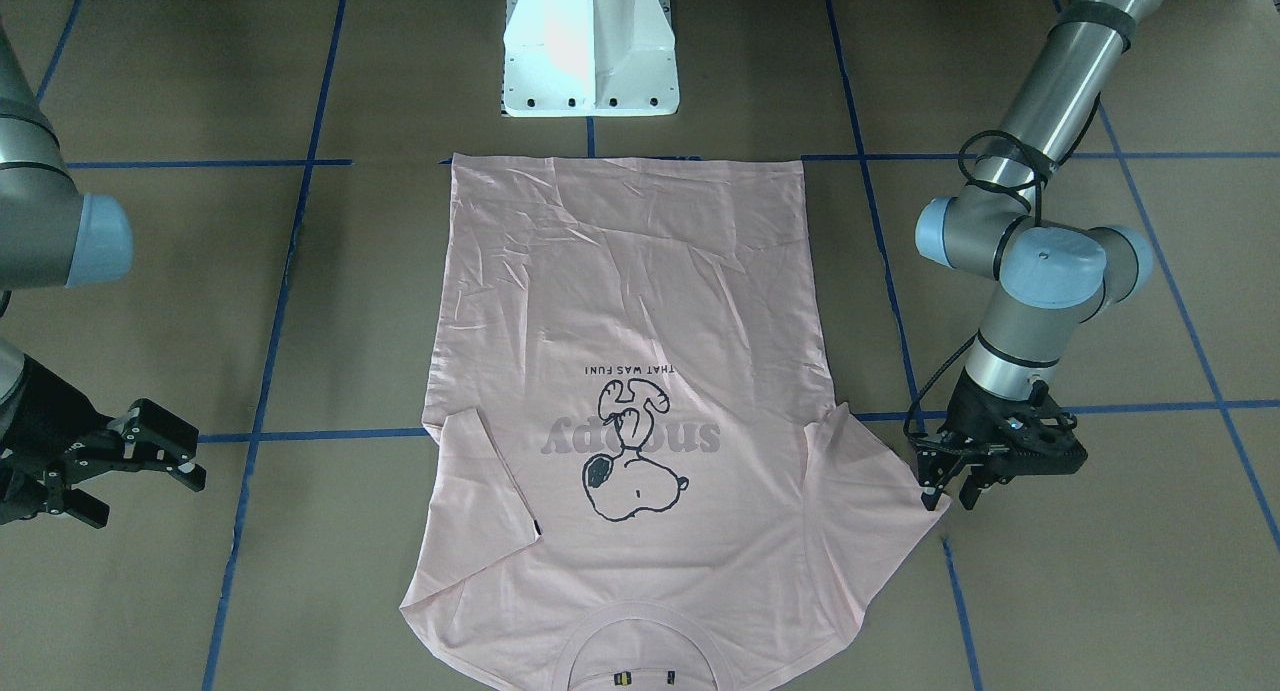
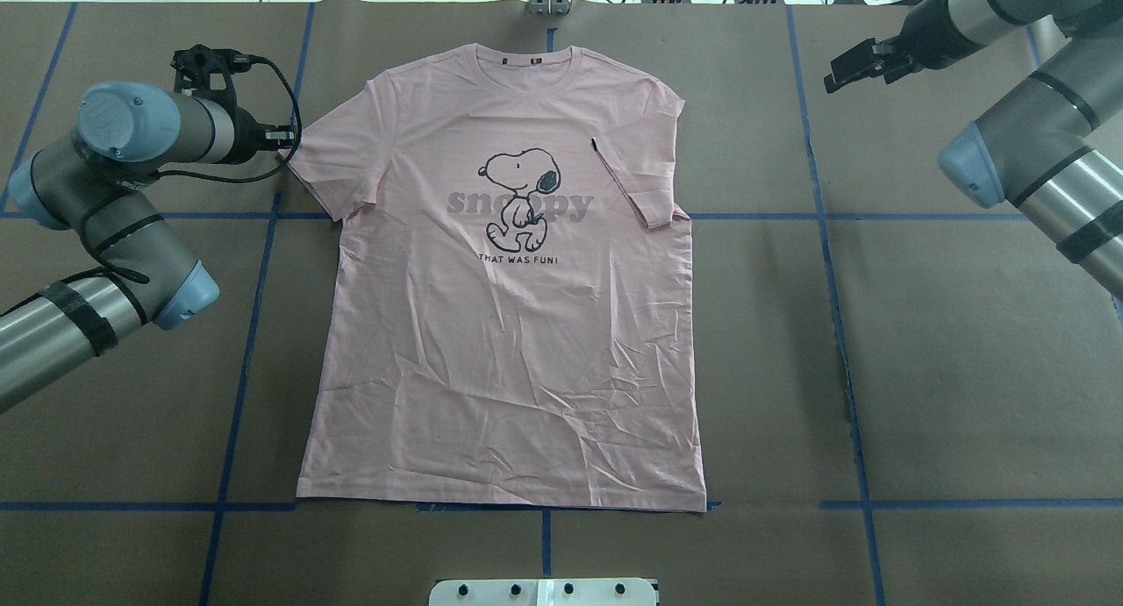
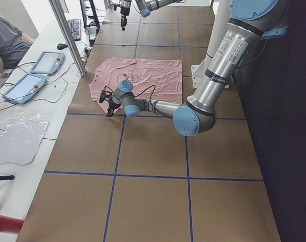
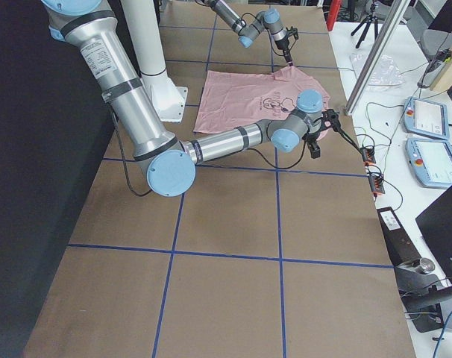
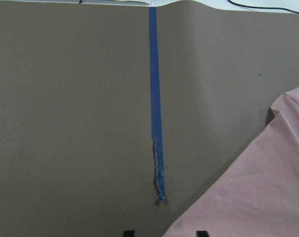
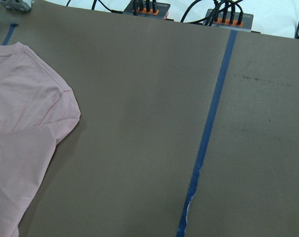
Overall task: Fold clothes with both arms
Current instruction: 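Move the left gripper to the sleeve nearest it and grasp it, then fold the sleeve inward over the shirt body with the left gripper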
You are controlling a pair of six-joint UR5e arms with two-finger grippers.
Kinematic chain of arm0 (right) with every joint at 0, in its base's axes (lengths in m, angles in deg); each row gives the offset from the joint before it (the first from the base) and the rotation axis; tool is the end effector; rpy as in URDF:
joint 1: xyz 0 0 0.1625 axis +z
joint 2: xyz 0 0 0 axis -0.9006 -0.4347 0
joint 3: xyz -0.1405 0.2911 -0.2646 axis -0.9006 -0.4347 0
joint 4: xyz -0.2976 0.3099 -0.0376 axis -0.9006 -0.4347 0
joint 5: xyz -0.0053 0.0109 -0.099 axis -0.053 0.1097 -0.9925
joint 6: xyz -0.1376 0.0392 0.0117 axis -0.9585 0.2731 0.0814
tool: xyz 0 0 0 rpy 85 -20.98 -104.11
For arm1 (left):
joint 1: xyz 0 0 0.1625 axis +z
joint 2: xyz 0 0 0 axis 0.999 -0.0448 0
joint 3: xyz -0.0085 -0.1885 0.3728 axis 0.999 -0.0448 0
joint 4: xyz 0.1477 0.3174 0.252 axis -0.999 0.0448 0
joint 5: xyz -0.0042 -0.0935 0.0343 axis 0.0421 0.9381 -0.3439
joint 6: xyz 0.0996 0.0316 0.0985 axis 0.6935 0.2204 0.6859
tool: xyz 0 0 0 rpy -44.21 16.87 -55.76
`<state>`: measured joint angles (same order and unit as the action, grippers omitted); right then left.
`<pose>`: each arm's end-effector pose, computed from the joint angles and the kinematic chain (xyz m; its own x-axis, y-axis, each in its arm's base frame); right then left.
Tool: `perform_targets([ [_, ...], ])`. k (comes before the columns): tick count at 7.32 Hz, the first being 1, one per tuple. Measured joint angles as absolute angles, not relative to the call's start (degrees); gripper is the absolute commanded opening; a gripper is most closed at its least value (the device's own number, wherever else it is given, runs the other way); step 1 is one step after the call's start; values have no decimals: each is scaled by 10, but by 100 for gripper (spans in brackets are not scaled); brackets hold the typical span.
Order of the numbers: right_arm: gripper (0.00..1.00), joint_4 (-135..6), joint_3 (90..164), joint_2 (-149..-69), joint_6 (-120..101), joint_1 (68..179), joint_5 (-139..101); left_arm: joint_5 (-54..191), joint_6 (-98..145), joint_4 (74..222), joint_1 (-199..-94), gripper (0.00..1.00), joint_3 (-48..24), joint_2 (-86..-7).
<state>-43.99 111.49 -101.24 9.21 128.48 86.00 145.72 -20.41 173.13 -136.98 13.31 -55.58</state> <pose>-0.2820 -0.6885 0.4198 0.5788 -0.2793 0.7661 -0.0644 0.9209 0.3844 0.4235 -0.6683 0.4958 0.6622 0.0148 -0.7492 0.3818 0.8536 0.3543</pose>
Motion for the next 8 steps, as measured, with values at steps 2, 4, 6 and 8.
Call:
perform_targets([
  [2,100,-440,1115,-1013,92,1285,860,1457,-203,1731,-1364,37,134,-556],
  [4,100,-440,1115,-1014,91,1285,860,1456,-203,1732,-1363,0,134,-555],
  [6,100,-440,1115,-1014,91,1285,860,1457,-199,1732,-1362,0,132,-555],
  [8,100,-440,1115,-1014,91,1285,860,1458,-185,1729,-1362,0,116,-555],
])
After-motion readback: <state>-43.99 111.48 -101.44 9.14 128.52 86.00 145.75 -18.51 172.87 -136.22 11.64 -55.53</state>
